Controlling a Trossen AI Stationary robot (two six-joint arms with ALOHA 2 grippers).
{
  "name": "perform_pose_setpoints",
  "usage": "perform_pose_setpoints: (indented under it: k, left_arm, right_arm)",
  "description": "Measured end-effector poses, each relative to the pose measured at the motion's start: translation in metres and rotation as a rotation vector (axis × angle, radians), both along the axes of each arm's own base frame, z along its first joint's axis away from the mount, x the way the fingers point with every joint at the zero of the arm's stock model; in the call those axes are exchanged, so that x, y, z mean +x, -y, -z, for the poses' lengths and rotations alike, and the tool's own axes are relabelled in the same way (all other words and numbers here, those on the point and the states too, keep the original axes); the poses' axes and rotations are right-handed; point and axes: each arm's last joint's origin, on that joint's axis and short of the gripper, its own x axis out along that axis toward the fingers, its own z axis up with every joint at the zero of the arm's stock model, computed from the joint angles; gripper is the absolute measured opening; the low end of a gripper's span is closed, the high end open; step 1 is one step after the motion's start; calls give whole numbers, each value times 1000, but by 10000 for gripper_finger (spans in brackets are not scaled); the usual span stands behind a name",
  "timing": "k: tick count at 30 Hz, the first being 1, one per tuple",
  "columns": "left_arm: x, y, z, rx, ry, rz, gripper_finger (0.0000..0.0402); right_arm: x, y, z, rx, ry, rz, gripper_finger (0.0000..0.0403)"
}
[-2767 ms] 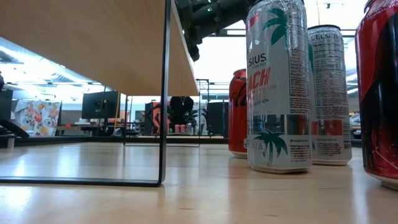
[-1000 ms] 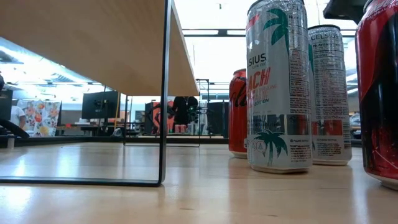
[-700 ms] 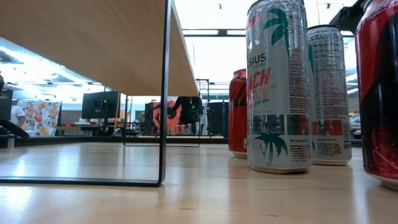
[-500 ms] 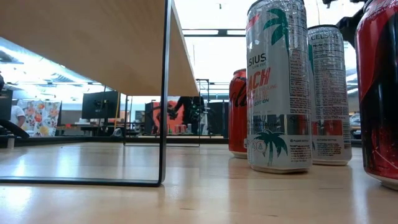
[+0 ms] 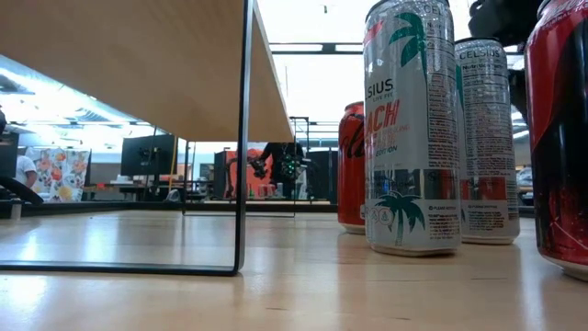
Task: Pick and place cans onto a shelf
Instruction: Put the red-silver soda can on the shelf aligned with the other red-silver soda can
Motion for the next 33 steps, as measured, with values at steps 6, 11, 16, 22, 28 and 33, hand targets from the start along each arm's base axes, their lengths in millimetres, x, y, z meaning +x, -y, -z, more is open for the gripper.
perform_pose_setpoints:
  k: [6, 11, 16, 22, 28, 33]
  left_arm:
    - [2, -1, -1, -84, 34, 18, 288]
    - [0, -7, -11, -86, 146, -35, 288]
    - [-2, -12, -24, -86, 296, -66, 288]
    - [-5, -12, -29, -90, 339, -56, 288]
    - [-5, -9, -21, -140, 258, 40, 288]
    - [-5, -8, -21, -168, 258, 61, 288]
  right_arm:
    - [6, 11, 4, -5, 27, 95, 321]
    - [7, 24, 5, -62, 14, 106, 317]
    - [11, 36, 5, -91, 15, 126, 324]
    - [14, 51, -3, -132, -14, 110, 319]
    - [21, 75, -18, -156, -13, 162, 319]
    - [31, 91, -37, -162, 43, 164, 319]
